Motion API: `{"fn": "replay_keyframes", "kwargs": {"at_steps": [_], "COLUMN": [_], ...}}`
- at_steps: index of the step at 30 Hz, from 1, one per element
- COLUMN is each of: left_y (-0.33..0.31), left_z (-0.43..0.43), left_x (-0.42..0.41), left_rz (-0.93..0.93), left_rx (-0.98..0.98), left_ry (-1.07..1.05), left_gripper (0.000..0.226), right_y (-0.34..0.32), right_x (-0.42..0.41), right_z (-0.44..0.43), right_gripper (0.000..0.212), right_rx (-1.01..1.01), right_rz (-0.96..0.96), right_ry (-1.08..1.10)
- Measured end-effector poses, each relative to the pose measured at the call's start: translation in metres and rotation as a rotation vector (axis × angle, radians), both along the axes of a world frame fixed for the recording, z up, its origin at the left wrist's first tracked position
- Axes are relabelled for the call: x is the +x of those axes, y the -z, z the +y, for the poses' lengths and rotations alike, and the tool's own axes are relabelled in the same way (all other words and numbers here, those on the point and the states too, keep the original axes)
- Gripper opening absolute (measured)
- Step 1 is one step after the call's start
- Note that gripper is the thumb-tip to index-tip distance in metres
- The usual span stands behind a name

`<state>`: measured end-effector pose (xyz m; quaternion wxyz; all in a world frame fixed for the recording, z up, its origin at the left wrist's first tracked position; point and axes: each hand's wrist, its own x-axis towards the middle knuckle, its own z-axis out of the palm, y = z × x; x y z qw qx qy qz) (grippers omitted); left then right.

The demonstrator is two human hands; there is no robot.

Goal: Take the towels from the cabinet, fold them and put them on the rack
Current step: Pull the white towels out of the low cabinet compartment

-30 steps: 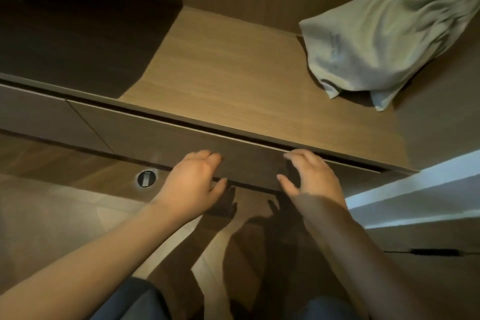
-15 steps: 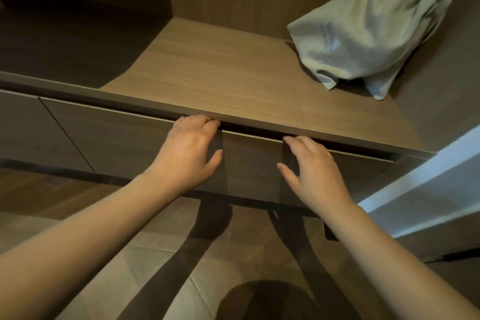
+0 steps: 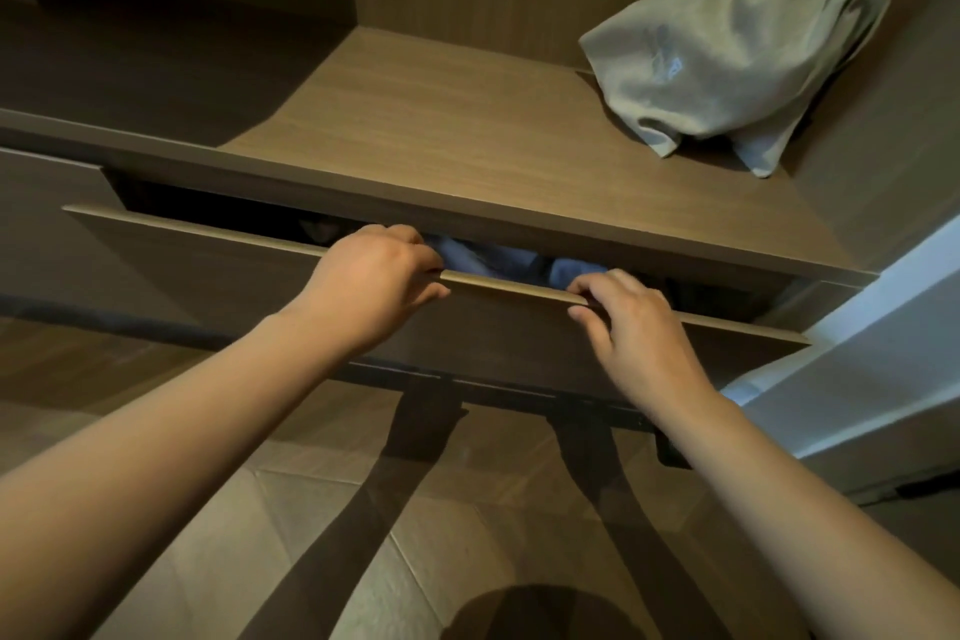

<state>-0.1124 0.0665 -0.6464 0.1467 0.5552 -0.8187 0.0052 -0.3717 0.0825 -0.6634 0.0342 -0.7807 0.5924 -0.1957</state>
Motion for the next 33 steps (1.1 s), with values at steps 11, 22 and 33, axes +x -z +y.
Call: {"fn": "replay_keyframes", "kwargs": {"at_steps": [11, 22, 33], "left_y": [0.009, 0.020, 0.063], "left_z": [0.020, 0.044, 0.060], "left_x": [0.012, 0.023, 0.033], "left_rz": [0.048, 0.314, 0.362], "left_rx": [0.116, 0.366, 0.618], "left_ry": [0.064, 0.063, 0.220], "left_gripper": [0.030, 0.026, 0.057], "right_y": [0.003, 0.013, 0.055], "right_x": [-0.020, -0.026, -0.028], "right_z": [0.017, 0.045, 0.071], "right_gripper": [0.028, 0.027, 0.045], "right_rx": [0.093, 0.133, 0.315], "right_rz": [0.018, -0.077, -0.192], "right_ry": [-0.181, -0.281, -0.367]}}
